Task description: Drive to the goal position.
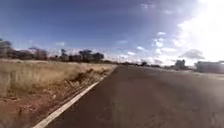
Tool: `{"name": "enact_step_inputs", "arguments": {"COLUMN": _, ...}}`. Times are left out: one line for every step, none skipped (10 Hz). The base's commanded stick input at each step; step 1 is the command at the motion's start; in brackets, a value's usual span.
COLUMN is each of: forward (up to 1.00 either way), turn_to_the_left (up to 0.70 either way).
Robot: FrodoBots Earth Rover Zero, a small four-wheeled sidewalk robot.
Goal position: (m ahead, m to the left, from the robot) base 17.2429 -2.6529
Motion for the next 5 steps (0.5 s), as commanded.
{"name": "enact_step_inputs", "arguments": {"forward": 0.5, "turn_to_the_left": 0.0}}
{"name": "enact_step_inputs", "arguments": {"forward": 0.5, "turn_to_the_left": 0.0}}
{"name": "enact_step_inputs", "arguments": {"forward": 0.5, "turn_to_the_left": 0.0}}
{"name": "enact_step_inputs", "arguments": {"forward": 0.5, "turn_to_the_left": 0.0}}
{"name": "enact_step_inputs", "arguments": {"forward": 0.5, "turn_to_the_left": 0.0}}
